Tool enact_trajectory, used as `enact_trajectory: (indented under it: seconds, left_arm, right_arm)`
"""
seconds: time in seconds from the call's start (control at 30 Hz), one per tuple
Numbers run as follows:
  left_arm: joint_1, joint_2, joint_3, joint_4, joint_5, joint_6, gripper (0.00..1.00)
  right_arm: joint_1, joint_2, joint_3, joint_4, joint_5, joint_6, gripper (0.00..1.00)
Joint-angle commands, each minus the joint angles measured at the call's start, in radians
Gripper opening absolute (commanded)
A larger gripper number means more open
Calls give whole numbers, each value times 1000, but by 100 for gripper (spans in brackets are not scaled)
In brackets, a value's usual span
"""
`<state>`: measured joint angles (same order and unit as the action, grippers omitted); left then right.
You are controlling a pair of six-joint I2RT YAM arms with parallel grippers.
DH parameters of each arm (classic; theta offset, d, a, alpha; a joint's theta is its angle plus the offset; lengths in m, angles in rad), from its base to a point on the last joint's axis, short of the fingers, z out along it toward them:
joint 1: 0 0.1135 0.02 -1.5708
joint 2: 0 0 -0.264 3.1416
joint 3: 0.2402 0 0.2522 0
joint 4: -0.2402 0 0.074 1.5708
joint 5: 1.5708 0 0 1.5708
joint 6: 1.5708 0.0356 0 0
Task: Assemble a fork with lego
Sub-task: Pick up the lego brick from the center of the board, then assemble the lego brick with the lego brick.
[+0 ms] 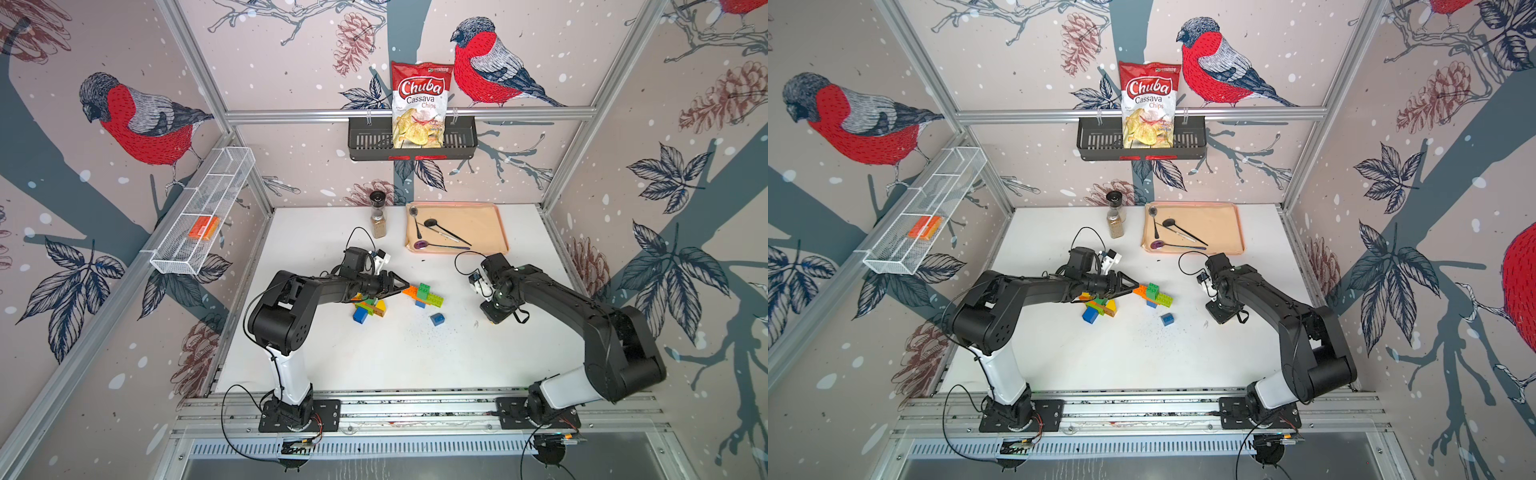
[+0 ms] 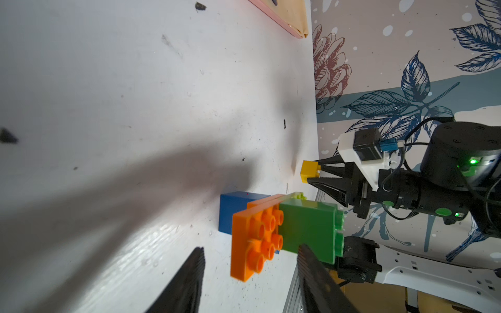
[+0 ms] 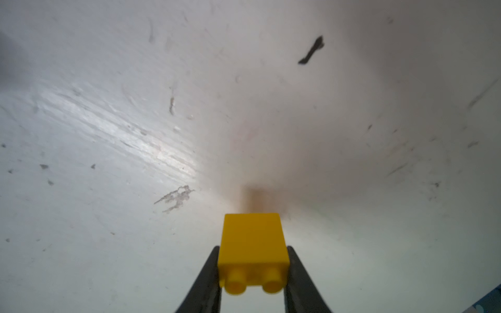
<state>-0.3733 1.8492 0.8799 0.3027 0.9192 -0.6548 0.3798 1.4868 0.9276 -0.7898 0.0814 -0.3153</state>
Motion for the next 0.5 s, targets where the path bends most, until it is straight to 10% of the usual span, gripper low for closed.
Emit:
enact_trajectory:
  seconds: [0.0,0.47]
  left_arm:
    - [-3,-16,-5,33,36,3,57]
    - [-29,28,17,-50,14,71,59]
  right_arm:
    - [9,-9,53,7,-14,-17,24]
    - [198,52,370,-45,152,-34,25]
